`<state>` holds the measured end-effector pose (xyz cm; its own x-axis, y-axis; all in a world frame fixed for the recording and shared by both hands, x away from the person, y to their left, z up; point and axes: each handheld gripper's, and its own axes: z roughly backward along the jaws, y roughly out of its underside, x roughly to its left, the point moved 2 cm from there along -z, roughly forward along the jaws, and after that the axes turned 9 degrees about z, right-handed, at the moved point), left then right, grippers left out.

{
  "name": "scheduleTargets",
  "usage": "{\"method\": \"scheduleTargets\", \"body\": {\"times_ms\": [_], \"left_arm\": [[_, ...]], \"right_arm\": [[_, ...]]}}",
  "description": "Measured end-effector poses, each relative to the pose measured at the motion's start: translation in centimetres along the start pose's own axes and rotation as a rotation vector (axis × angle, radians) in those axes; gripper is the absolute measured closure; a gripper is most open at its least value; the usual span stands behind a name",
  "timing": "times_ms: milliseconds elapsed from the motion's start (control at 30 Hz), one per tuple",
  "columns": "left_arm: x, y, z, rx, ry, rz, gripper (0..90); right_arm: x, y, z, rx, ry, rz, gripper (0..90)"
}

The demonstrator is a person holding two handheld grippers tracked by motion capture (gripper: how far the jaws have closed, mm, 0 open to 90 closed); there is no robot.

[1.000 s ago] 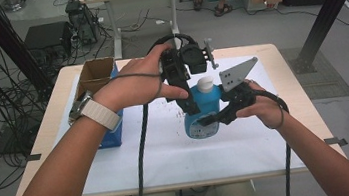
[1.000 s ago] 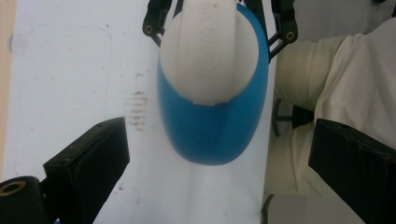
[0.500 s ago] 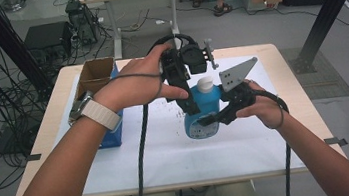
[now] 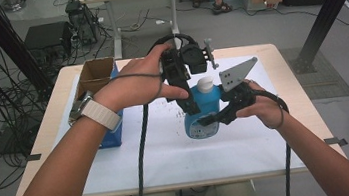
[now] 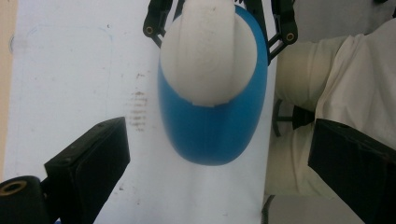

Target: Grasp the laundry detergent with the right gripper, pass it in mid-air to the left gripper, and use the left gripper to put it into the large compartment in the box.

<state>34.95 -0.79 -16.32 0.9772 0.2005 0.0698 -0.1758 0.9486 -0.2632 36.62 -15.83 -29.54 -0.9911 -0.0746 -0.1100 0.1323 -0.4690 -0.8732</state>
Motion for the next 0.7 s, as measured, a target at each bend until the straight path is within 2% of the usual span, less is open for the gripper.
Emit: {"method": "scheduleTargets", "body": {"times_ms": [700], "left_arm": [[0.0,-0.04,-0.04,0.0,0.002,-0.003,5.9]], "right_arm": [[-0.05,0.01,-0.02,-0.001,-0.003,0.002,43.1]]}}
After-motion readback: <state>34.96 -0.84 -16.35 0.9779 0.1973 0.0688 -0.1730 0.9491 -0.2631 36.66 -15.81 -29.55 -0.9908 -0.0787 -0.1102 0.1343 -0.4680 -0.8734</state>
